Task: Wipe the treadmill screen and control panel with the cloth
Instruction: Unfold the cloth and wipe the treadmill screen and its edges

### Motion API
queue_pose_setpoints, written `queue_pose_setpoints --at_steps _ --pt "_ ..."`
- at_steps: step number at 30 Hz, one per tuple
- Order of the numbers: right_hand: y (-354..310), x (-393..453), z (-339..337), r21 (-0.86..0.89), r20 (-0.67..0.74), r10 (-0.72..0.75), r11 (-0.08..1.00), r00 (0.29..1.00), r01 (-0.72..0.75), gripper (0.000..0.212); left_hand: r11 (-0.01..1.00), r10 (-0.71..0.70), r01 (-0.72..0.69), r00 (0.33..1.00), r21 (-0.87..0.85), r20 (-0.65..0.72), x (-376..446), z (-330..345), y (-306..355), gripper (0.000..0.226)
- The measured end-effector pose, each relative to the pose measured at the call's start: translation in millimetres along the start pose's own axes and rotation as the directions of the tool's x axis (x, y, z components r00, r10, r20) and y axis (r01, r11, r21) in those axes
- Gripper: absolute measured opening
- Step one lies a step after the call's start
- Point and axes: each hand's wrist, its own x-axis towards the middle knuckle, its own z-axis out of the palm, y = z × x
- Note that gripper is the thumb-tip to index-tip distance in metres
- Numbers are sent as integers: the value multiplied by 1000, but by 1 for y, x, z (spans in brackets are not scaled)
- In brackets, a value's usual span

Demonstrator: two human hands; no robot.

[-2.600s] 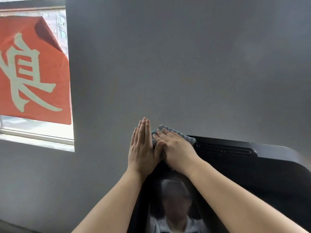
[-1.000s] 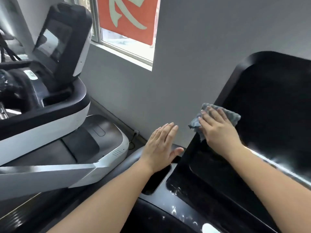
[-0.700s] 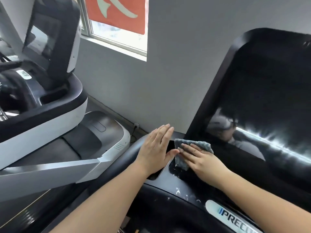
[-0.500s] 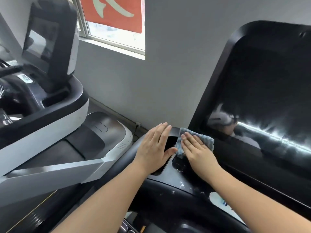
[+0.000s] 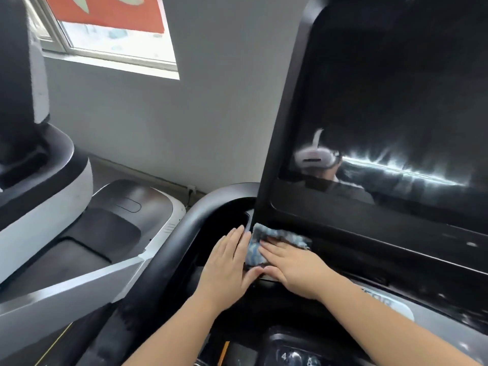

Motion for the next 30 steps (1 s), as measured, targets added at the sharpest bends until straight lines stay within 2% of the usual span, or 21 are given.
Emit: queue_pose_setpoints --at_steps 3,6,8,10,14,17,20,22,25,30 --pt "37 -42 11 -47 -106 35 998 994 -40 87 998 57 -57 998 -34 18 12 7 14 82" --pt "74 -98 23 -26 -58 193 981 980 -195 64 998 55 -55 998 -33 -21 41 9 27 83" --pt "92 -129 29 -60 -69 230 970 971 -234 62 997 77 -76 995 8 -71 65 9 33 83" --pt "100 -147 30 -50 -73 258 964 963 -262 61 984 175 -167 975 66 -137 88 8 39 81" --pt "94 -144 23 -15 -59 255 966 965 -257 60 886 462 -432 852 170 -247 130 0 62 78" --pt "92 -132 20 -46 -82 233 970 969 -237 64 807 587 -536 772 246 -243 154 -1 81 80" --pt "84 -108 23 -1 -126 120 993 985 -122 75 744 664 -592 709 311 -238 185 -7 100 76" --pt "71 -84 17 110 -133 61 993 989 -47 80 688 717 -631 667 358 -202 204 -12 112 73" --pt "68 -72 11 199 -129 73 979 989 -47 72 548 816 -717 571 430 -88 218 -13 125 72" --pt "111 -138 32 147 -149 102 986 983 -80 89 443 874 -786 485 431 -15 219 -16 123 71"
